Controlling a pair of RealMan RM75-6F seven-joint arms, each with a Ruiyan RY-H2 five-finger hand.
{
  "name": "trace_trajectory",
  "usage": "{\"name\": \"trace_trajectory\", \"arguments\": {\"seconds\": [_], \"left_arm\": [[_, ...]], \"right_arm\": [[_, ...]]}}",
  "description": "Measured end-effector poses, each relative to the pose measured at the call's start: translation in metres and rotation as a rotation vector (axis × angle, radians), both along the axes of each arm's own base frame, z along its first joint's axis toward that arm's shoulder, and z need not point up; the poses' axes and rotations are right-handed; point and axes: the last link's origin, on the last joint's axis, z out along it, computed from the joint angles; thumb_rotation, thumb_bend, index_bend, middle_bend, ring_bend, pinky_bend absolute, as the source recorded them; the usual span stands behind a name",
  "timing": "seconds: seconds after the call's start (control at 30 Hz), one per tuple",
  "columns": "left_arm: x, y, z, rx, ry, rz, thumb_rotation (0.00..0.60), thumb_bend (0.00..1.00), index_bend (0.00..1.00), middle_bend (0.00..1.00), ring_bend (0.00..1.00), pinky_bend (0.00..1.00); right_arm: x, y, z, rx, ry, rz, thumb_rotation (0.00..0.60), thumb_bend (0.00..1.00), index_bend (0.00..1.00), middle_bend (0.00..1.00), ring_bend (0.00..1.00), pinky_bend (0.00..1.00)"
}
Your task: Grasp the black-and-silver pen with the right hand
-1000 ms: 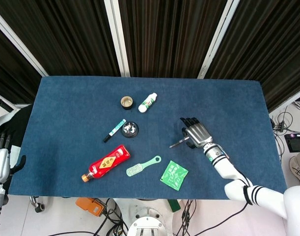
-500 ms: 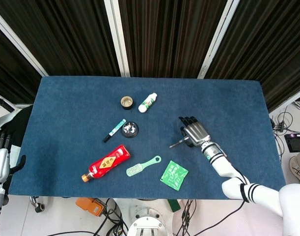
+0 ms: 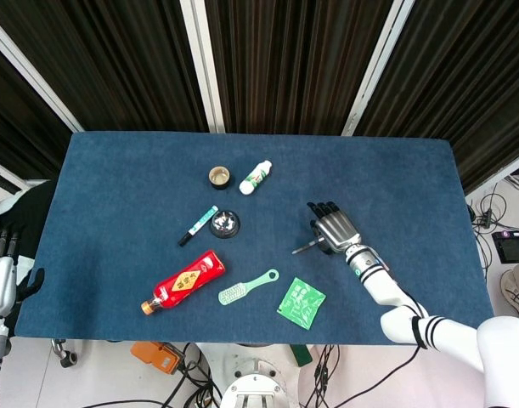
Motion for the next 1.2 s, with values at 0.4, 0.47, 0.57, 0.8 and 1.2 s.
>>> {"name": "trace_trajectory", "arguments": {"seconds": [0.4,0.47,0.57,0.8,1.2], "left_arm": [[0.000,0.000,0.000,0.002,-0.009,0.004,0.600,0.34,0.07,0.00,0.07,0.13],[0.000,0.000,0.000,0.001,-0.010,0.004,0.600,0.34,0.07,0.00,0.07,0.13],[0.000,0.000,0.000,0.001,-0.010,0.003,0.600,0.34,0.07,0.00,0.07,0.13],[0.000,0.000,0.000,0.001,-0.011,0.004,0.600,0.34,0.07,0.00,0.07,0.13],[-0.002,0.002,0.002,0.010,-0.020,0.005,0.600,0.34,0.07,0.00,0.07,0.13]], "right_arm": [[0.006,-0.004,0.003,-0.022,-0.002,0.017,0.600,0.62,0.66,0.13,0.18,0.19],[0.010,-0.004,0.006,-0.030,-0.012,0.023,0.600,0.62,0.66,0.13,0.18,0.19],[0.017,-0.006,0.014,-0.047,-0.032,0.036,0.600,0.62,0.66,0.13,0.18,0.19],[0.047,-0.013,0.047,-0.115,-0.092,0.092,0.600,0.62,0.66,0.13,0.18,0.19],[0.124,-0.052,0.116,-0.236,-0.228,0.105,0.600,0.62,0.67,0.13,0.19,0.20]]}}
